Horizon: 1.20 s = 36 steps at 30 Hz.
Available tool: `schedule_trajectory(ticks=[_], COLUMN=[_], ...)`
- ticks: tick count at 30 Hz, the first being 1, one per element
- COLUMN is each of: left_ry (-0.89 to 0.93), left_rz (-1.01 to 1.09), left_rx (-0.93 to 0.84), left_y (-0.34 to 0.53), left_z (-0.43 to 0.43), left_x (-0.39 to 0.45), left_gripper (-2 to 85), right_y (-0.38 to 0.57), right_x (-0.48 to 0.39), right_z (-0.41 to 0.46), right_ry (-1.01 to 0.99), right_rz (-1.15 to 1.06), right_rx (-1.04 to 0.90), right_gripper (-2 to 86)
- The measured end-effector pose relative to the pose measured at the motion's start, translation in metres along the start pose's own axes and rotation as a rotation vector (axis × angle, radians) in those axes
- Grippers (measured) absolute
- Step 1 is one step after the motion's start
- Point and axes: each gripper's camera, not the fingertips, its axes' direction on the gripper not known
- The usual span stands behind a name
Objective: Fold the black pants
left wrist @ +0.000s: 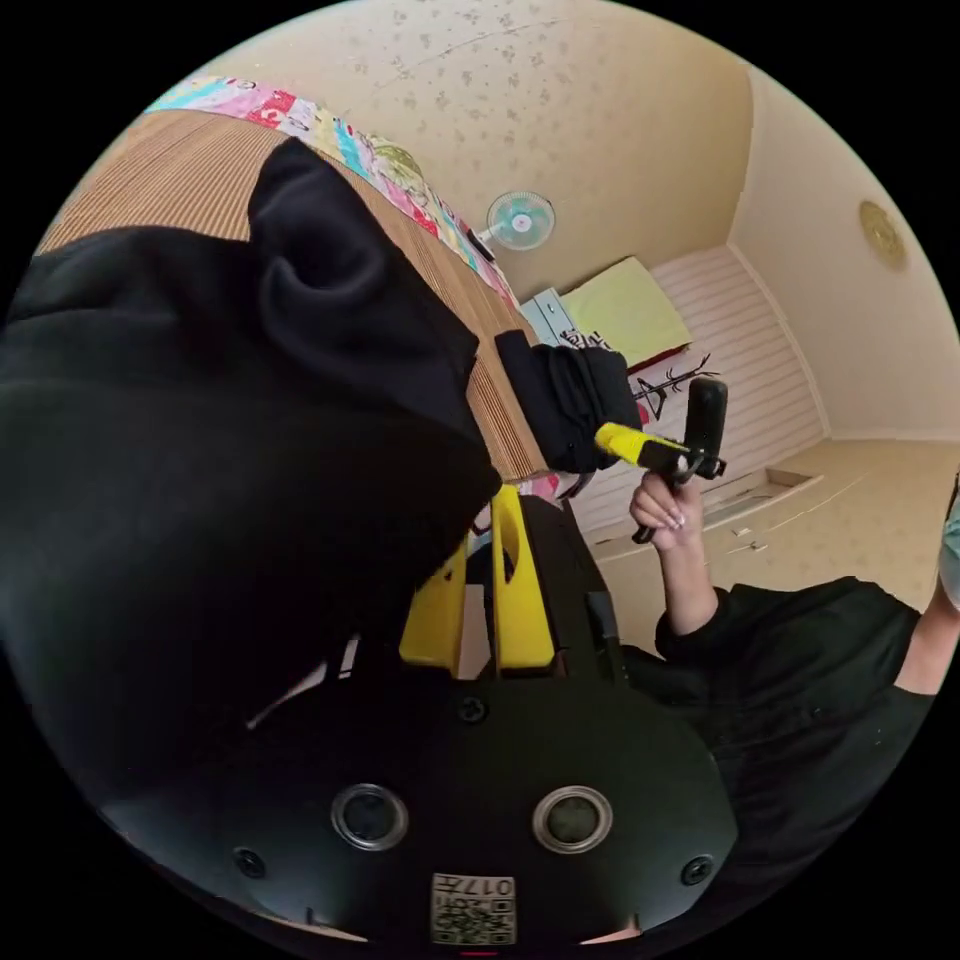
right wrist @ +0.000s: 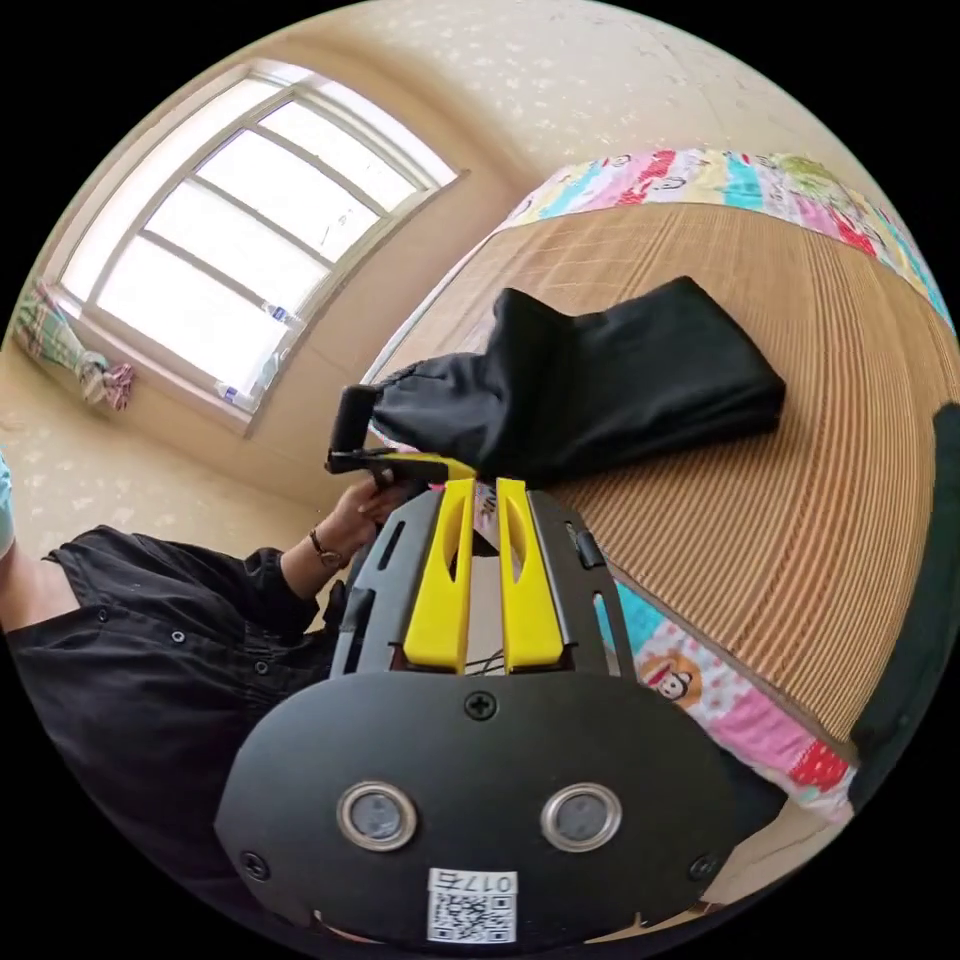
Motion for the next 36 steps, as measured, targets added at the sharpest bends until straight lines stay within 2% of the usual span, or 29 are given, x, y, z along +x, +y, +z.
schedule_trajectory(ticks=[7, 11, 13, 14, 16, 20, 22, 30, 36], left_ry=[0.056, -0.082, -0.114, -0.122, -0.146, -0.118, -0.122, -0.215, -0.181], left_rz=[-0.129, -0.147, -0.162, -0.153, -0.144, -0.202, -0.227, -0.288, -0.343], left_rx=[0.015, 0.067, 0.116, 0.137, 0.129, 0.192, 0.209, 0.3, 0.293], left_y=[0.099, 0.144, 0.159, 0.164, 0.165, 0.164, 0.16, 0.126, 0.105], left_z=[0.0, -0.047, -0.069, -0.078, -0.083, -0.084, -0.081, -0.059, -0.019], left_x=[-0.008, 0.002, 0.0, -0.003, -0.011, -0.037, -0.044, -0.063, -0.086], left_gripper=[5.5, 5.8, 5.9, 6.0, 6.1, 7.0, 7.5, 11.1, 12.4], right_y=[-0.055, -0.047, -0.033, -0.029, -0.012, -0.001, -0.007, -0.019, 0.019], right_x=[-0.084, -0.106, -0.114, -0.117, -0.135, -0.15, -0.155, -0.162, -0.21], right_z=[0.144, 0.224, 0.28, 0.29, 0.318, 0.337, 0.313, 0.166, 0.104], right_ry=[0.091, 0.179, 0.296, 0.33, 0.564, 0.613, 0.477, 0.224, 0.306], right_rz=[-0.327, -0.42, -0.429, -0.438, -0.504, -0.51, -0.454, -0.237, -0.302], right_rx=[-0.308, -0.467, -0.582, -0.583, -0.552, -0.575, -0.474, 0.046, 0.252], right_gripper=[11.3, 13.8, 17.7, 17.9, 16.9, 13.5, 6.3, 3.5, 2.9])
